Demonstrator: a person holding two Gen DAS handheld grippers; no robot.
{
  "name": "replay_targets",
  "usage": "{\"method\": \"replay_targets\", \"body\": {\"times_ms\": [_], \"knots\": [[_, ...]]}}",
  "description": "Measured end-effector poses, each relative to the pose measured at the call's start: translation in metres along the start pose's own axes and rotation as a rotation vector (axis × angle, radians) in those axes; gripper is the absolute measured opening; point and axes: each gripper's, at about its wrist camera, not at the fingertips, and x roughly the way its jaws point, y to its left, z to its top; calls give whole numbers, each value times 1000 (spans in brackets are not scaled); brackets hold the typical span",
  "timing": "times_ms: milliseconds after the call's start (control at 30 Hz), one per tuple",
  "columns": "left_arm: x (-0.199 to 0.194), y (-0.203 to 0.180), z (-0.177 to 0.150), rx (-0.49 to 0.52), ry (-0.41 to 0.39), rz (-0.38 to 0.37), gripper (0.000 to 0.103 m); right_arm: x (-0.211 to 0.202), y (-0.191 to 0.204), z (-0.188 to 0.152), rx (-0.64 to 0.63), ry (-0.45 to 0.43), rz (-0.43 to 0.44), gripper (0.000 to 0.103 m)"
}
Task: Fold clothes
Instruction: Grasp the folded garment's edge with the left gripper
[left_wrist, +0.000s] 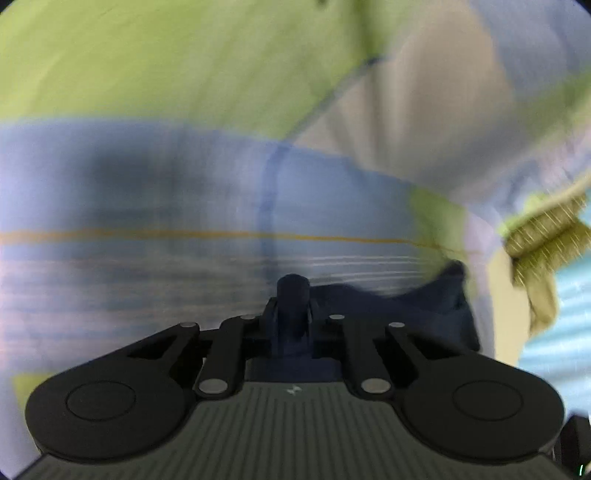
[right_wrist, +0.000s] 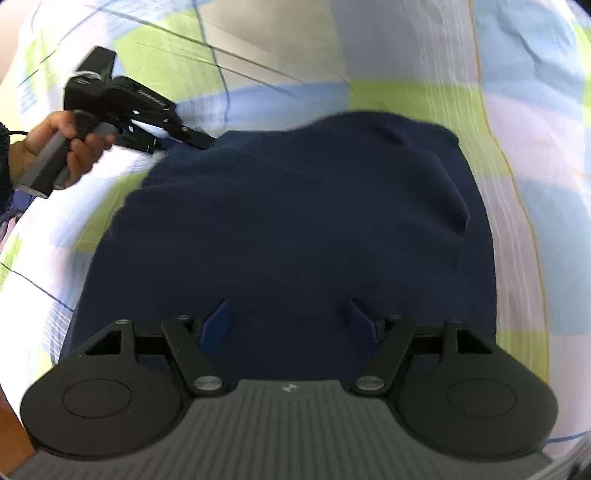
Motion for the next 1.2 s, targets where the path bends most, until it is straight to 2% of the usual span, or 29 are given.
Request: {"method": "replay_targets", "body": {"times_ms": [33, 100, 133, 167, 200, 233, 300, 367, 433, 533, 600, 633, 700, 767, 800, 833, 900, 1000, 1067, 1200], "knots": [[-6, -9, 2, 65, -35, 5, 12, 2, -1, 1, -4, 17, -6, 70], [-3, -16, 5, 206, -35, 106, 14, 11, 1, 3, -38, 62, -36, 70], [-2, -13, 3, 207, -16, 117, 16, 13, 3, 1, -52, 63, -40, 73], [9, -6, -2, 201, 23, 142, 26, 16, 4, 0, -68, 63, -41, 74], [19, -4, -8, 239, 41, 179, 32, 16, 5, -1, -63, 62, -39, 78], [19, -5, -8, 247, 17, 194, 37, 16, 6, -1, -58, 62, -38, 79], [14, -8, -8, 254, -40, 216, 39, 15, 7, -1, -59, 63, -40, 79], [-3, -13, -2, 275, -112, 286, 36, 12, 7, -1, -56, 67, -43, 79], [-22, -18, 4, 297, -184, 359, 38, 1, 6, -3, -43, 64, -62, 79], [-44, -35, -17, 425, -188, 444, 39, -22, 1, -9, -33, 27, -104, 79], [-63, -71, -80, 634, -118, 486, 44, -47, -4, -18, -37, -18, -119, 79], [-66, -79, -93, 668, -104, 486, 47, -63, -6, -25, -49, -40, -126, 79], [-76, -111, -163, 793, -20, 453, 50, -76, -6, -35, -95, -50, -133, 79], [-84, -142, -236, 851, 65, 400, 51, -95, 5, -58, -234, -48, -130, 78], [-86, -157, -273, 846, 90, 380, 51, -102, 14, -73, -319, -51, -118, 77], [-83, -163, -289, 833, 98, 375, 51, -108, 22, -86, -395, -55, -105, 76], [-85, -181, -344, 733, 119, 372, 51, -113, 37, -109, -510, -65, -74, 69], [-85, -199, -394, 647, 95, 405, 51, -115, 69, -163, -752, -95, 10, 56], [-78, -205, -411, 612, 78, 423, 51, -111, 86, -192, -879, -112, 53, 53], [-64, -211, -434, 614, 66, 453, 51, -97, 111, -224, -1054, -169, 96, 51]]}}
